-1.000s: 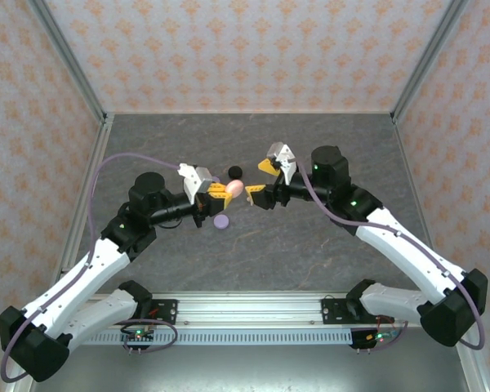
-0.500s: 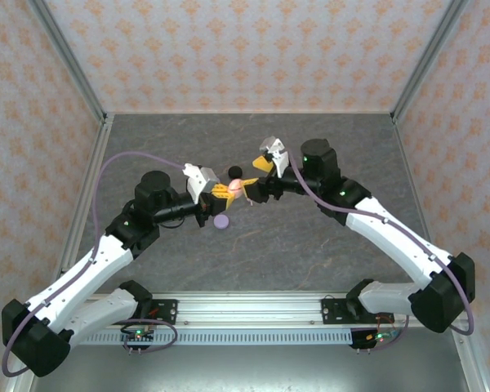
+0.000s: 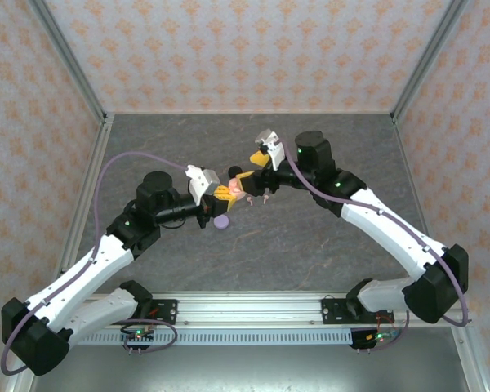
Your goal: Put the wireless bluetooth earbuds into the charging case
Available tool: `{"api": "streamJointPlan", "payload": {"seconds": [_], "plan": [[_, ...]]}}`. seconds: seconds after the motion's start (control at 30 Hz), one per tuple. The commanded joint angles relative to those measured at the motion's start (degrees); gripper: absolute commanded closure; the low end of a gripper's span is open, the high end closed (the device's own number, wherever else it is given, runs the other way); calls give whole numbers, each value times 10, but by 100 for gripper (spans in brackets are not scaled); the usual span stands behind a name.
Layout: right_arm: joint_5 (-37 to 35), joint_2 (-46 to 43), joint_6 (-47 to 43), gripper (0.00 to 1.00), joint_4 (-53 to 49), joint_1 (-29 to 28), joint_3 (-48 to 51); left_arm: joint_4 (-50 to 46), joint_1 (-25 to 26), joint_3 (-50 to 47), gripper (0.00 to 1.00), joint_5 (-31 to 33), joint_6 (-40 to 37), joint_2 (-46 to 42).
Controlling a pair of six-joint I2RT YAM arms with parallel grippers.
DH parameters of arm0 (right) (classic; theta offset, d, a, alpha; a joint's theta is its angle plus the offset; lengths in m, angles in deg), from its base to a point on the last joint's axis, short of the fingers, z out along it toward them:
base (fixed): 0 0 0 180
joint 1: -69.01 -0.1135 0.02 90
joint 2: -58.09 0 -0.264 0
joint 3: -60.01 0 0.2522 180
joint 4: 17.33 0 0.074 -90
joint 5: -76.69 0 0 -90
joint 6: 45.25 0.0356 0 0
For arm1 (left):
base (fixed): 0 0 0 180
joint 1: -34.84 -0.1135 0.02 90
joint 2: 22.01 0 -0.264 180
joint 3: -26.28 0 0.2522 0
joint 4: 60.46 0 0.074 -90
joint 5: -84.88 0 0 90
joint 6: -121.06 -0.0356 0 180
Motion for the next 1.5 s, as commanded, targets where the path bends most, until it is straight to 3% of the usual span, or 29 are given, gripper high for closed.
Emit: {"api": "streamJointPlan", "payload": {"seconds": [0.0, 0.2, 0.4, 0.7, 0.97, 1.17, 1.47], "plan": [[12, -42, 25, 22, 11, 12, -2, 4, 3, 11, 95, 21, -23, -6], [-42, -90, 78, 22, -16, 39, 20, 8, 3, -12, 99, 34, -57, -16], [-115, -60, 146, 23, -82, 80, 49, 25, 4, -37, 99, 31, -88, -30], [-169, 123, 192, 36, -172, 51, -5, 11, 6, -55, 99, 12, -131, -75], [-235, 293, 186, 53, -262, -3, -134, -11, 7, -52, 99, -11, -124, -93], [-283, 391, 175, 56, -311, -24, -223, -19, 7, -49, 99, -10, -123, -95], [-281, 465, 170, 61, -330, -27, -274, -23, 7, -46, 99, -11, -120, -93]]}}
